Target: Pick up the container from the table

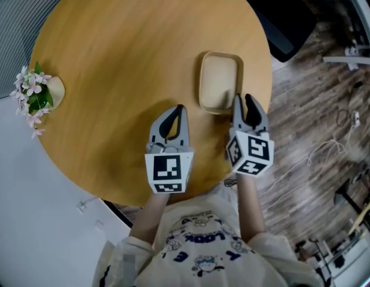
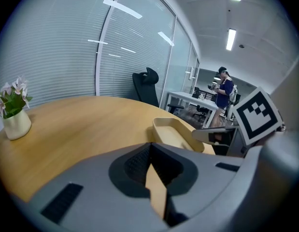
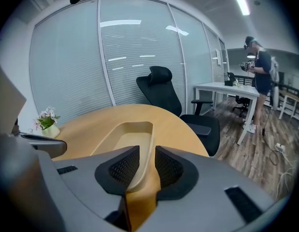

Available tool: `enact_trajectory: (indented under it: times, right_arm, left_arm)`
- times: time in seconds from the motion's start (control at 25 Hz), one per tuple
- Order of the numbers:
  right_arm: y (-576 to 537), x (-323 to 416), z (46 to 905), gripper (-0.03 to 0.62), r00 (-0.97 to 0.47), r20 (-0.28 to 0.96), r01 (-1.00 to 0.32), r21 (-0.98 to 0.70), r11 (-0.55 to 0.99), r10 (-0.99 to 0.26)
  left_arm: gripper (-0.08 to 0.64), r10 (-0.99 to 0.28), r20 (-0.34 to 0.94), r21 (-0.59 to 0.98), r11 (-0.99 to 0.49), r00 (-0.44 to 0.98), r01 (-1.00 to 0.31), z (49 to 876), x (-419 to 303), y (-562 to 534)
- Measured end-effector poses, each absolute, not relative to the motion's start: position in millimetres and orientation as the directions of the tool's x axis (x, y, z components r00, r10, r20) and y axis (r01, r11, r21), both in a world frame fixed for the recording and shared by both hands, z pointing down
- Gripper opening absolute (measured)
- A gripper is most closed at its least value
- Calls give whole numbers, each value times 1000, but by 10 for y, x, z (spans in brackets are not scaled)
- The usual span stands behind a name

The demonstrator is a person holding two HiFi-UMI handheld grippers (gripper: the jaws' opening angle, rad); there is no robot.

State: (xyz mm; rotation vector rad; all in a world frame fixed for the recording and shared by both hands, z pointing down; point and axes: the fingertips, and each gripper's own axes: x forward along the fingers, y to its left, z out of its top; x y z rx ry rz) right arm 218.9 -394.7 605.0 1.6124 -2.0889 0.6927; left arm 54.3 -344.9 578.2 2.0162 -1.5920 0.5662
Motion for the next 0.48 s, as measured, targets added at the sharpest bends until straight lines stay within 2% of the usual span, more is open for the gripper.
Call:
enact_trajectory:
  times: [0.32,0.48]
  right_arm:
    - [-4006,2162,6269,83,-254,626,-967,-165,193,-737]
    - [-4026,2144,6303,52,-243,625,-970,-173,173,-742]
  left_arm:
    - [3,-747,632,135,-154,204,-979,5936,461,-3425]
    - [3,-739,644,138,-141,197,-980,6012,403,-3391]
